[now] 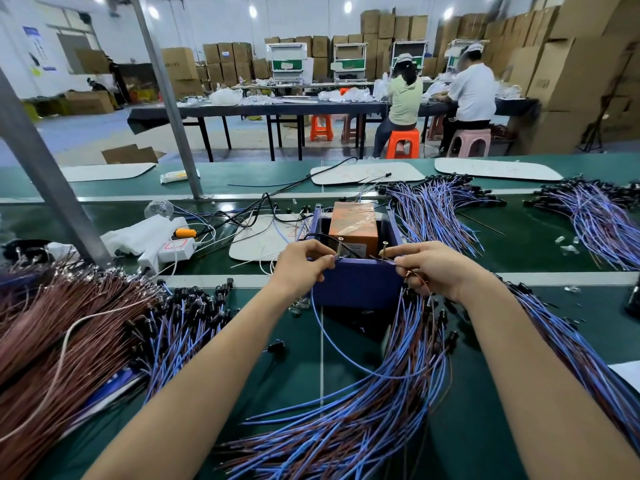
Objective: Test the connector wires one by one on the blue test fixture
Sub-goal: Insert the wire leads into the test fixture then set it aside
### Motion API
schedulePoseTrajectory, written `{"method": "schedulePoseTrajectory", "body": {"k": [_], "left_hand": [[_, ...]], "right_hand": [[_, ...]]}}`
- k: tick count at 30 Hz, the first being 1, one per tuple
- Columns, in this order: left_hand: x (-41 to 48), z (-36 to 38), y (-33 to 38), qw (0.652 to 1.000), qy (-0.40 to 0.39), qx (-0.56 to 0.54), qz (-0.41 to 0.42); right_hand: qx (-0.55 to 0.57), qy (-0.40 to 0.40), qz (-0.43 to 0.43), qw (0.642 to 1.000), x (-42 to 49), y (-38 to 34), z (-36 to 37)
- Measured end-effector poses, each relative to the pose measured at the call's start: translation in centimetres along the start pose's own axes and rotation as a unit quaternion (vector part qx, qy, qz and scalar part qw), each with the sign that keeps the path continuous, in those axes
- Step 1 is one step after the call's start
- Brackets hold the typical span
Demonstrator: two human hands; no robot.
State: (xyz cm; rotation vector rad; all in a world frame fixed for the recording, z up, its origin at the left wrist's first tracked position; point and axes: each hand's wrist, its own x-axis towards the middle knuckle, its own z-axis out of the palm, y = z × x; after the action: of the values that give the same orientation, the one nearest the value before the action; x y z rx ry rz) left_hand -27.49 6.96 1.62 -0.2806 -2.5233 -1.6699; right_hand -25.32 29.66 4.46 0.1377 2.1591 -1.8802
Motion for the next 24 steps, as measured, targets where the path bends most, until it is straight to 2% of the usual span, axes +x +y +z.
{"method": "schedulePoseTrajectory", "body": {"k": [8, 16, 24], "left_hand": [[0.2, 0.0, -0.1, 1.0, 0.004, 0.008, -0.001], [0.3, 0.0, 0.1, 1.0, -0.003, 0.008, -0.005], [0.4, 0.1, 0.0, 1.0, 0.014, -0.004, -0.017]], "right_hand": [[0.02, -0.047, 0.015, 0.999, 0.8, -0.1, -0.9], [0.009, 0.031, -0.012, 0.999, 0.9, -0.1, 0.2], [0.012, 0.062, -0.025, 0.998, 0.4, 0.1, 0.0]]}}
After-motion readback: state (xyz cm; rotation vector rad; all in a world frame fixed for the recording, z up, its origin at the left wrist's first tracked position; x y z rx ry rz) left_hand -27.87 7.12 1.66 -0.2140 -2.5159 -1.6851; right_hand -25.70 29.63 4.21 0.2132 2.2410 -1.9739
